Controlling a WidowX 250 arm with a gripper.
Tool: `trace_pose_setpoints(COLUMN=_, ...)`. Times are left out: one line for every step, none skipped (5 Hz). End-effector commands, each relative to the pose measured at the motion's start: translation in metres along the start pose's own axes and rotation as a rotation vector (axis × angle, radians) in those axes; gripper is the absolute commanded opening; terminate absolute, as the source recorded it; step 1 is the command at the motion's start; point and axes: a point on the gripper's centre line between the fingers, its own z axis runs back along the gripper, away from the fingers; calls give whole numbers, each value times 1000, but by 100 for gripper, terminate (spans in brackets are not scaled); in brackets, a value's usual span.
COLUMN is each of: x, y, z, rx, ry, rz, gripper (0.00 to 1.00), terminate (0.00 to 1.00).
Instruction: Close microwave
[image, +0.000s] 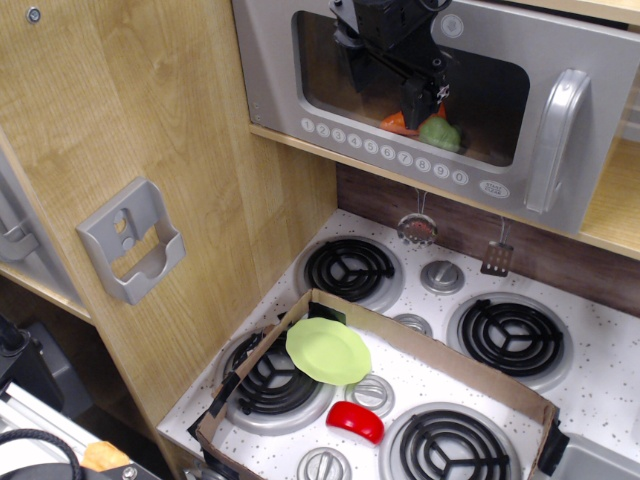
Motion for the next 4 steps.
trace_pose_setpoints(x=26, y=-2, z=10, rx=59, ry=-150, rz=-42, gripper=100, terminate=0)
trace_pose_setpoints(x=23, y=-3, z=14, rx=73, ry=-167, rz=-55, gripper=100, terminate=0)
trace_pose_setpoints(x=25, y=-3, z=14, rx=74, ry=-170, rz=-60, gripper=100, terminate=0)
trace_pose_setpoints(x=30, y=-2, z=16, rx=83, ry=-178, rz=-67, gripper=100, terminate=0)
